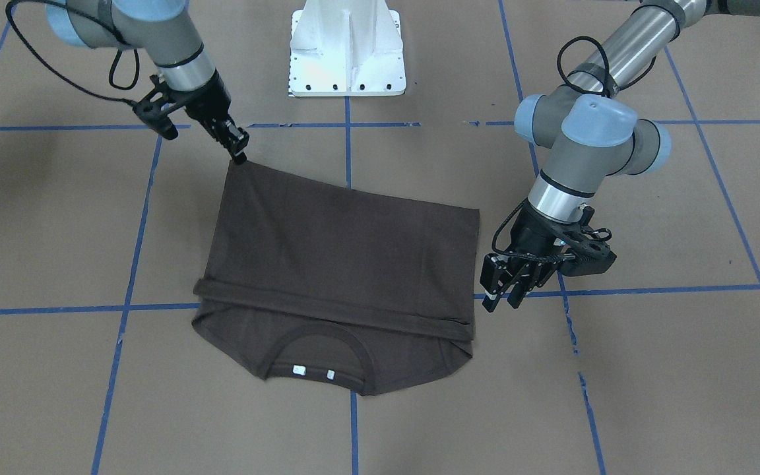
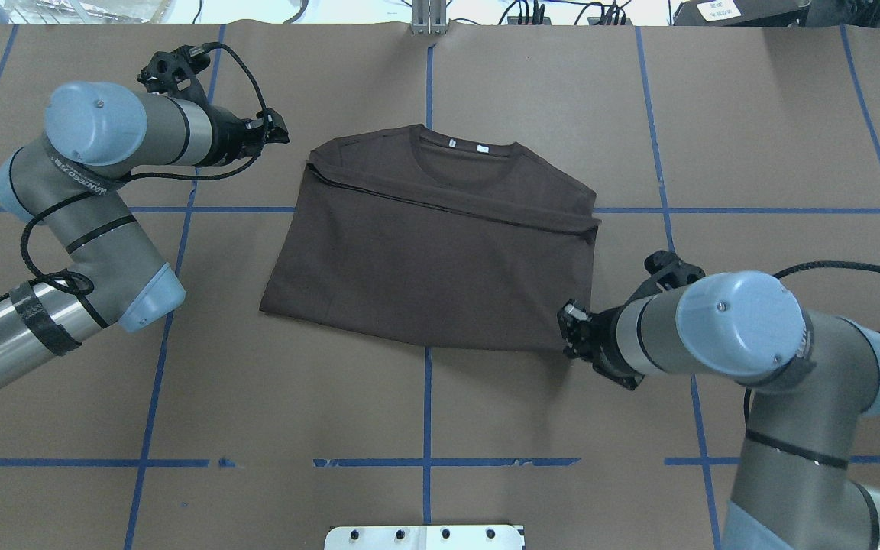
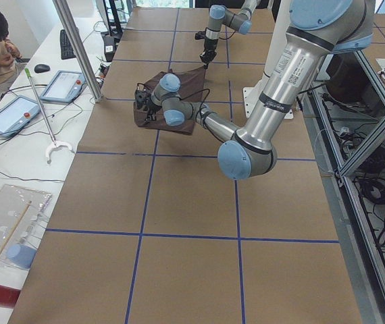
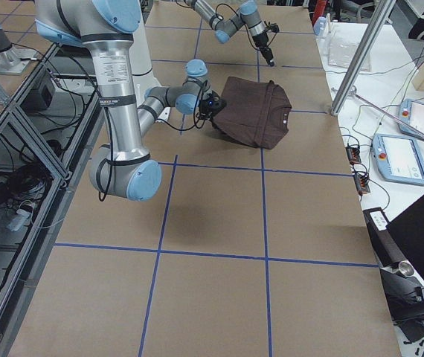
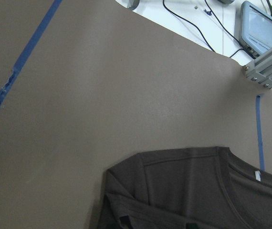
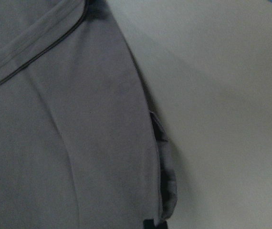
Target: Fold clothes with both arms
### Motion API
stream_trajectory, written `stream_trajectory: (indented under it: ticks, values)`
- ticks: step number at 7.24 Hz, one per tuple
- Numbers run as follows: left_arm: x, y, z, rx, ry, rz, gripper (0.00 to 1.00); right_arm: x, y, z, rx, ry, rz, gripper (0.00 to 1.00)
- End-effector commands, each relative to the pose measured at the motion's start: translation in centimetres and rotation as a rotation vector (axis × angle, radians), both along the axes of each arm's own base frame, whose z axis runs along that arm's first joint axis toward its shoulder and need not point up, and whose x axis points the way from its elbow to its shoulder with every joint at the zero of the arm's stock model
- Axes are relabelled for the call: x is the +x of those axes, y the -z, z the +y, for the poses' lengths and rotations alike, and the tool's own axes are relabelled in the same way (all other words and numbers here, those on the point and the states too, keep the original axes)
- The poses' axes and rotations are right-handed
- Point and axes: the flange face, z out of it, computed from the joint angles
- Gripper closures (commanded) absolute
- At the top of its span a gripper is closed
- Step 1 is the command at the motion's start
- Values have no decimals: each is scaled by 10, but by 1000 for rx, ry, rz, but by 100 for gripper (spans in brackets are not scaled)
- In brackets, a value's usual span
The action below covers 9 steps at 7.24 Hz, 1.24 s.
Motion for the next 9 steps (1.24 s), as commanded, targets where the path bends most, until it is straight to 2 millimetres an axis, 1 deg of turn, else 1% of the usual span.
stream_trajectory:
  ticks: [1,2,3,4,5,6,7,8,9]
  values:
    - [5,13,16,20,-25,25,42,11,36,103,-27,199,-3,100]
    - [6,27,30,19,-43,64,42,6,26,146,-37,304,20,100]
    - [10,42,65,2,-181,126,42,3,23,162,-54,354,23,100]
    - [3,44,84,-26,-251,158,42,5,24,161,-80,336,22,1]
    - [15,44,105,-76,-273,182,38,9,24,152,-90,308,21,0]
    - [44,50,143,-178,-286,233,35,25,33,122,-84,236,-3,0]
    - [71,35,189,-284,-266,215,34,44,37,83,-79,139,-16,0]
    - [87,2,228,-313,-192,119,34,77,65,42,-61,38,-91,0]
    - [89,-16,236,-332,-179,70,34,98,79,12,-76,-1,-135,0]
